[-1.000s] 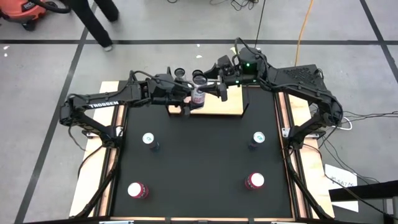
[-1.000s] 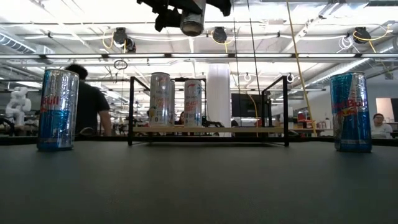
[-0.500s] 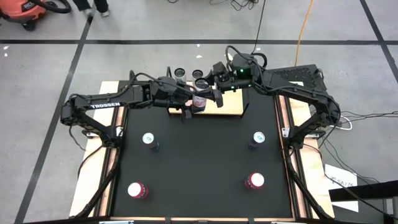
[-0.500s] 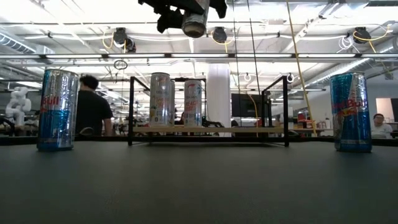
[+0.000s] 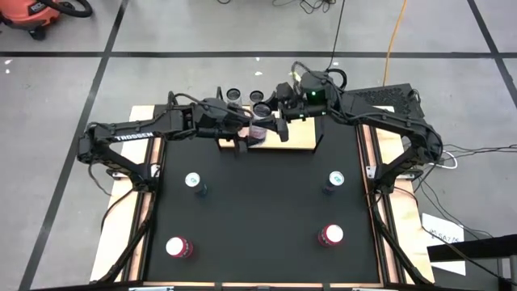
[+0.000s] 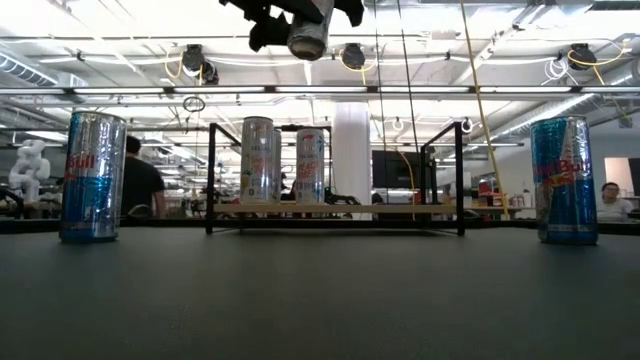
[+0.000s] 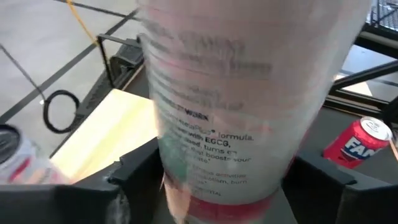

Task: Place canned beverage on shelf
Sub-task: Put the white-pink soda can on the shelf aligned with the other white-pink soda can

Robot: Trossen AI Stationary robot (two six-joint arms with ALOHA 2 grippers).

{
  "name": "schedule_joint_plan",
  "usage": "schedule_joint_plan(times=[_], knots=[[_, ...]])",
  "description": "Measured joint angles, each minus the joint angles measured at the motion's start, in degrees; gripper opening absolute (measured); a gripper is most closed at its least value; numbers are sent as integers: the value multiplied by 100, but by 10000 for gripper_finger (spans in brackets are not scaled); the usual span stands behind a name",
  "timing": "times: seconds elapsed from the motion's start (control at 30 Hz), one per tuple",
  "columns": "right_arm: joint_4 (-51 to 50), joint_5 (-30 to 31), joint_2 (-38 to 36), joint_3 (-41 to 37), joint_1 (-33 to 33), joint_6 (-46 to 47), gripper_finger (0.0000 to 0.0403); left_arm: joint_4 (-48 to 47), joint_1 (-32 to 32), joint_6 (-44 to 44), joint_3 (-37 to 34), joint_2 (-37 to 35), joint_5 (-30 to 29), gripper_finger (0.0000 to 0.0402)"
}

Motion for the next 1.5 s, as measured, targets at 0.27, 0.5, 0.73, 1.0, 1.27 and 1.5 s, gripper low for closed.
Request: schedule_joint_plan(times=[0.27,0.5,0.73,1.0,1.27,1.5], knots=[[-397,228,69,-259,-18,-437,242,-694,24,-26,118,-563,-53,332],[1077,337,89,-1336,-11,-171,242,-1032,27,-45,117,-1138,-942,333],[2948,1124,180,-2566,-65,-358,242,-1063,27,-103,116,-1471,-1129,333],[3472,1101,1207,-2428,-186,-447,242,-1127,27,-149,111,-1449,-1151,334],[3482,1101,1641,-2137,-291,-660,242,-1367,14,-293,111,-1443,-1167,334],[3486,1122,1642,-2127,-521,-853,242,-1586,11,-333,105,-1443,-1170,334]])
